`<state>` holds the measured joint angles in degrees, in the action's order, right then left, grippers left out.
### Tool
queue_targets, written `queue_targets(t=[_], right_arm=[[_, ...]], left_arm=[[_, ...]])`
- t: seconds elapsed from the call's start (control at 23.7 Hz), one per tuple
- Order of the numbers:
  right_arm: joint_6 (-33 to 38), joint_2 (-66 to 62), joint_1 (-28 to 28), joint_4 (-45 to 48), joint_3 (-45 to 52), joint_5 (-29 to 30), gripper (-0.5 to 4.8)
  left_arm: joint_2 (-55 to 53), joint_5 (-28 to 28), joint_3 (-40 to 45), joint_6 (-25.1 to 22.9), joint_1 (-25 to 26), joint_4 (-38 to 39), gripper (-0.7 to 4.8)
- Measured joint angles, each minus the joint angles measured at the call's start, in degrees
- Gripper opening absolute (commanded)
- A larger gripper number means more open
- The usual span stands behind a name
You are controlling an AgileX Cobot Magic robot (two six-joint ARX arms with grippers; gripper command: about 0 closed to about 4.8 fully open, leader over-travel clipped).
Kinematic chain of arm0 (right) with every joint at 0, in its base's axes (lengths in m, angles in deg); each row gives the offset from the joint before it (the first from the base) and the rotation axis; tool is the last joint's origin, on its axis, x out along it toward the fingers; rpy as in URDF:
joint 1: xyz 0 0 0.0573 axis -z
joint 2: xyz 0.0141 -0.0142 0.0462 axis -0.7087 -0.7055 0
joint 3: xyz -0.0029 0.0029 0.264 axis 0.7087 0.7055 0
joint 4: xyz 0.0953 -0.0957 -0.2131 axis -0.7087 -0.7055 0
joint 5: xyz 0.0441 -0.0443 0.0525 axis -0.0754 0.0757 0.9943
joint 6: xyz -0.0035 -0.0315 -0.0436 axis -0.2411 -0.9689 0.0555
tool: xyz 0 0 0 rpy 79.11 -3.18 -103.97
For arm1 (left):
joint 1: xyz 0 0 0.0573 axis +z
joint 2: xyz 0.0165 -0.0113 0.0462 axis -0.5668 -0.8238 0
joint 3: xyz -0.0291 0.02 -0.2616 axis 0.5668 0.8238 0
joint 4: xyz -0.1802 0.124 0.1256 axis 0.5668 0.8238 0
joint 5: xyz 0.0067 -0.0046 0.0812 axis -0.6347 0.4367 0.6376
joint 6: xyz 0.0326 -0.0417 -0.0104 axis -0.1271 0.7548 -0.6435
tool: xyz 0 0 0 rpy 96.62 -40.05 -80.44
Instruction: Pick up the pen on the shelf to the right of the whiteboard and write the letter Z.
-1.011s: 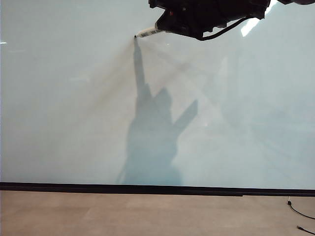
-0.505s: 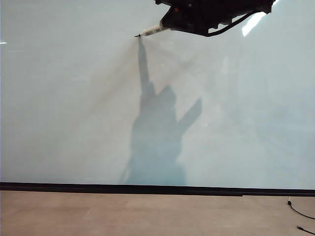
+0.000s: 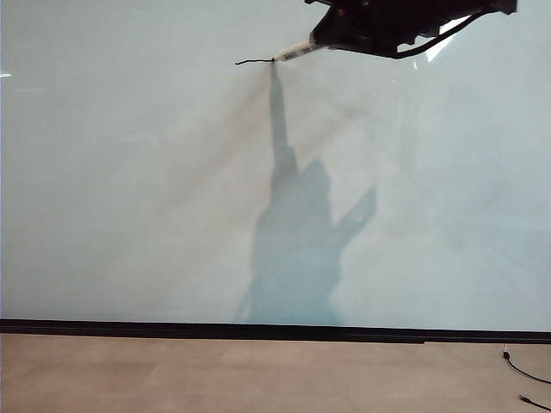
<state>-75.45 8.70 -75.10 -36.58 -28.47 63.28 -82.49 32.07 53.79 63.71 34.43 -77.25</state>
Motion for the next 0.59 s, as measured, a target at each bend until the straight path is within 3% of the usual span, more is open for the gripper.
queue_targets(t=[0.59], right_arm=[[0.0, 5.1, 2.7, -0.5, 4.4, -1.8, -0.09]], left_arm=[[0.0, 0.0, 0.0, 0.0, 0.0, 0.0, -0.05]])
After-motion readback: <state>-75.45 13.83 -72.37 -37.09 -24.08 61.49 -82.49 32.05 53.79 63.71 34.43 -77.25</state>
